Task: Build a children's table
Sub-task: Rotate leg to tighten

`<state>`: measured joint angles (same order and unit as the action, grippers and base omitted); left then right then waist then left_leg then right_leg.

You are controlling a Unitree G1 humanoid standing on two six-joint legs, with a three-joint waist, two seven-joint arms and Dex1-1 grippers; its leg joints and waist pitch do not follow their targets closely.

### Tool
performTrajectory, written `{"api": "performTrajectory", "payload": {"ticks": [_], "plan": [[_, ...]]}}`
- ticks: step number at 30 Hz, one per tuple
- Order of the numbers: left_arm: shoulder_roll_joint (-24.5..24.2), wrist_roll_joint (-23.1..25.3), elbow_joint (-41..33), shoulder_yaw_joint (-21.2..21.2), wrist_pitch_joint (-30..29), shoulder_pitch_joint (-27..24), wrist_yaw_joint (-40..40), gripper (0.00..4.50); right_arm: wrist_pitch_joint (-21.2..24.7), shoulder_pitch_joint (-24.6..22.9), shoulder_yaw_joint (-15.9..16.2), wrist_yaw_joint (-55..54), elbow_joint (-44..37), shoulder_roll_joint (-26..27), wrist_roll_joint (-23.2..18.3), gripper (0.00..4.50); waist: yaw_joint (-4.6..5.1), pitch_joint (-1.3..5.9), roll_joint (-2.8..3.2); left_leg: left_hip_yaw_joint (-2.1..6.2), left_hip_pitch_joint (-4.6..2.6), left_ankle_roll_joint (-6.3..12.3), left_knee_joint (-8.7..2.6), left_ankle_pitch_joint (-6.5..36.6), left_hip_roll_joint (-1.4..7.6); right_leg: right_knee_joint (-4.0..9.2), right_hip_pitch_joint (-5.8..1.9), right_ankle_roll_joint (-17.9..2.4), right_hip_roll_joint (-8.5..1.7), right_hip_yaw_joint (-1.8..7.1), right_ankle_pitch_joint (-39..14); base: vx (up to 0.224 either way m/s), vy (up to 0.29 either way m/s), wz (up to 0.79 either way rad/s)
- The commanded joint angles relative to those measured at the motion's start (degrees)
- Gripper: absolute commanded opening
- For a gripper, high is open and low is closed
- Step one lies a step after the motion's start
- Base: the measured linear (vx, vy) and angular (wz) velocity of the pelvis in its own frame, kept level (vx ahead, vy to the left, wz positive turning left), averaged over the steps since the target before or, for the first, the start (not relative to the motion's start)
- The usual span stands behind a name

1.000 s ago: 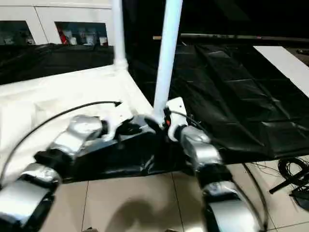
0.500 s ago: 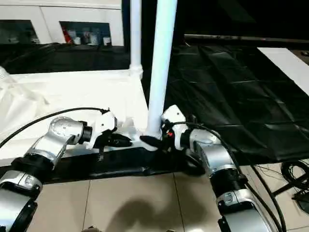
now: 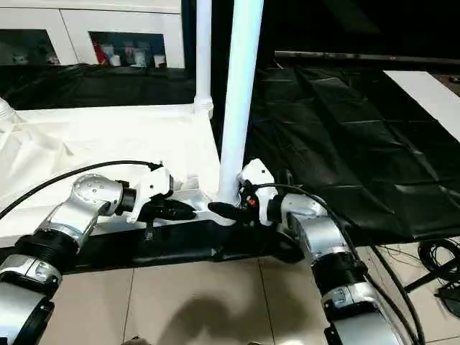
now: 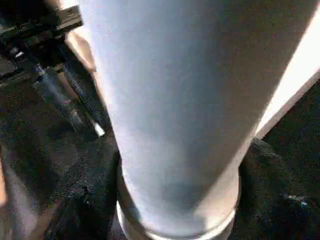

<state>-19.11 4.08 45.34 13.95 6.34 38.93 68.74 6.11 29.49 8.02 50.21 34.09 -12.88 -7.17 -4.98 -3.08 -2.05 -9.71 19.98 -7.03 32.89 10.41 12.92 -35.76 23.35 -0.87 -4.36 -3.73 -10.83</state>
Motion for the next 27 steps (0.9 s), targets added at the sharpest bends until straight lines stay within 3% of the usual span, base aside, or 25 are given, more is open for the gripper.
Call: {"api": "performTrajectory", "payload": {"ticks": [1,3,4,8,13,18,21,27], "plan": [[2.26,1.29,2.01,0.51,-0.99,0.54,-5.31,0.0,1.19,-0.22,-1.07,-6.46,2.62,1.69,1.06,2.74,0.22,3.54,0.32,-0.7,-0.08,1.68,-3.49,10.9,0.12,4.6,-3.08,-12.03,-3.01,2.58,-10.1,0.0,0.0,0.0],[4.78,2.12,3.81,0.07,-2.72,2.09,-10.81,0.0,1.82,0.6,-3.56,-15.32,5.37,4.49,1.33,2.74,0.3,3.31,0.46,-0.52,-0.38,0.29,-3.77,13.48,0.1,5.2,-2.79,-10.3,-3.16,2.54,-16.95,0.0,0.0,0.0],[5.82,2.51,4.21,0.2,-3.53,2.61,-12.52,0.0,1.82,0.98,-4.5,-18.65,6.32,5.47,1.37,2.74,0.46,3.3,0.28,-0.36,-0.19,-0.27,-3.88,14.02,0.07,5.36,-2.94,-9.25,-3.21,2.49,-19.27,0.0,0.0,0.0],[9.4,3.54,5.57,0.64,-5.28,4.15,-17.48,0.0,1.86,2.44,-6.81,-27.72,9.37,8.22,1.44,2.74,0.59,3.39,0.36,-0.43,-0.29,-0.06,-3.78,14.06,-0.01,5.59,-2.69,-8.93,-3.19,2.62,-19.01,0.0,0.0,0.0],[15.53,4.59,8.28,0.72,-7.19,6.76,-25.42,0.0,1.58,5.65,-8.28,-38.03,14.45,12.19,2.75,2.74,0.57,3.66,0.74,-0.42,-0.01,0.18,-3.6,12.38,-0.22,5.24,-2.98,-9.62,-2.95,2.55,-14.65,0.0,0.0,0.0],[15.41,5.29,8.44,1.0,-6.48,6.99,-25.52,0.0,0.42,6.38,-8.5,-38.5,15.24,12.89,2.95,2.74,0.37,3.86,0.7,-0.51,0.24,1.69,-3.47,10.42,-0.35,5.03,-3.21,-9.76,-2.89,2.51,-11.43,0.0,0.0,0.0],[13.86,5.24,8.28,0.63,-5.67,6.58,-24.39,0.0,-2.0,6.55,-8.35,-36.36,14.86,12.64,2.66,3.44,0.34,3.78,0.77,-0.51,0.14,1.92,-3.6,11.82,-0.24,5.33,-3.09,-9.6,-3.03,2.44,-13.72,0.0,0.0,0.0],[9.35,4.04,8.01,0.16,-2.22,5.14,-18.76,0.0,-3.19,6.33,-5.39,-24.03,11.81,9.02,2.65,3.77,0.39,3.86,0.49,-0.52,0.4,3.03,-3.54,10.73,-0.28,5.1,-3.47,-10.18,-2.98,2.38,-11.37,0.0,0.0,0.0]]}}
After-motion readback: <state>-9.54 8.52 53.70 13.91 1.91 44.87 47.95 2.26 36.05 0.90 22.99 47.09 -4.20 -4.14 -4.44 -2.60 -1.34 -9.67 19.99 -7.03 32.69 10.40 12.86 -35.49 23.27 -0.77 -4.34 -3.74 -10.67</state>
